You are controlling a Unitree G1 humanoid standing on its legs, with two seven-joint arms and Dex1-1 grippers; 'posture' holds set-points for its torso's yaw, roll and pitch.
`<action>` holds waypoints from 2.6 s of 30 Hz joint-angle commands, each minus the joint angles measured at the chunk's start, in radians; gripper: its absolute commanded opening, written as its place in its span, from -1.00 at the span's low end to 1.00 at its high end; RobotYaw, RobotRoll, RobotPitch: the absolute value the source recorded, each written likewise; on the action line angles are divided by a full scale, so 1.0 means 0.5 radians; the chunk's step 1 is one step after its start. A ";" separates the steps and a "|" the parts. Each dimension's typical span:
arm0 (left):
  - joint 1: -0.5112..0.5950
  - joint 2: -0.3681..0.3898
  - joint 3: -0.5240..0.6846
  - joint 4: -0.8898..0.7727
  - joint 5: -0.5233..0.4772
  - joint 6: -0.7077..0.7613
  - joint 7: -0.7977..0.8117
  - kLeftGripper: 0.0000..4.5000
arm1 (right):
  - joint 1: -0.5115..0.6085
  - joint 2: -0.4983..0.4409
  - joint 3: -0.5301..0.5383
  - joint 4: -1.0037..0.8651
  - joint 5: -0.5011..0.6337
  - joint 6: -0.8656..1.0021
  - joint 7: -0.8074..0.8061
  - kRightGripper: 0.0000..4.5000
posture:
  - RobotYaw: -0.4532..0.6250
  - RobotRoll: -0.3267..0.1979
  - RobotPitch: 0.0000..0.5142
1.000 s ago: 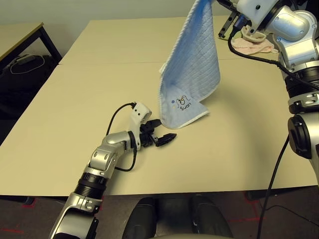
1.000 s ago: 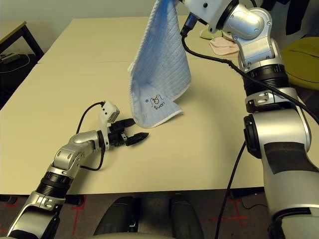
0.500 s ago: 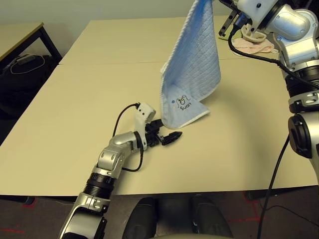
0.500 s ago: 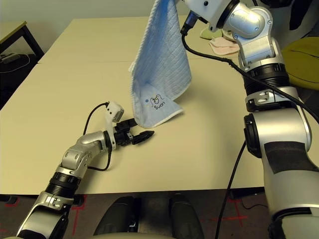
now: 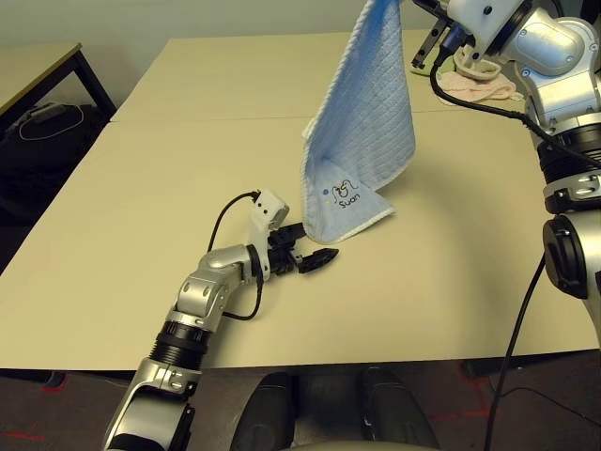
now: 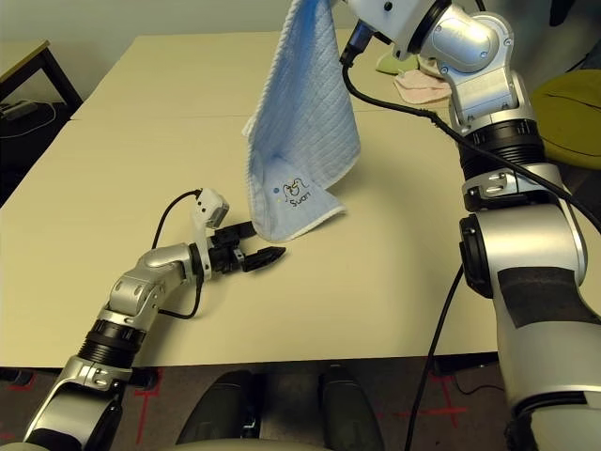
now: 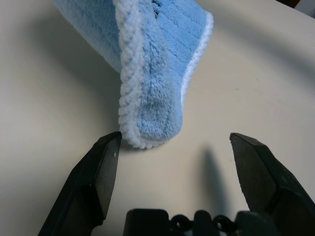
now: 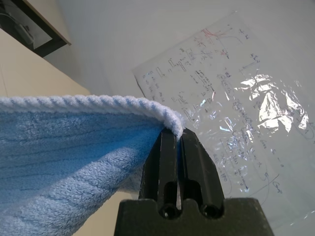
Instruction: Fold the towel and set it aside.
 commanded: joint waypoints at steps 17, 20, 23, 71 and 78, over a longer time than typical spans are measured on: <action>-0.009 -0.082 0.047 0.022 -0.018 -0.046 -0.004 0.71 | 0.019 -0.012 -0.021 -0.046 0.027 0.009 0.018 -1.00 | -0.01 0.25 -0.75; -0.001 -0.054 0.056 0.013 -0.026 -0.028 -0.024 0.22 | 0.021 -0.012 -0.022 -0.049 0.026 0.008 0.015 -1.00 | -0.01 0.25 -0.75; 0.015 -0.017 0.059 -0.011 -0.045 -0.003 -0.055 -0.33 | 0.019 -0.013 -0.023 -0.045 0.026 0.006 0.014 -1.00 | -0.01 0.25 -0.75; -0.353 0.914 0.498 -0.038 0.056 0.132 0.017 -0.98 | 1.189 -0.534 -0.171 -0.563 0.325 0.764 0.588 -1.00 | -0.05 0.25 -0.65; -0.631 1.065 0.478 -0.001 0.058 0.311 -0.023 -0.98 | 1.014 -0.592 -0.239 -0.511 0.404 0.865 0.658 -1.00 | -0.04 0.25 -0.61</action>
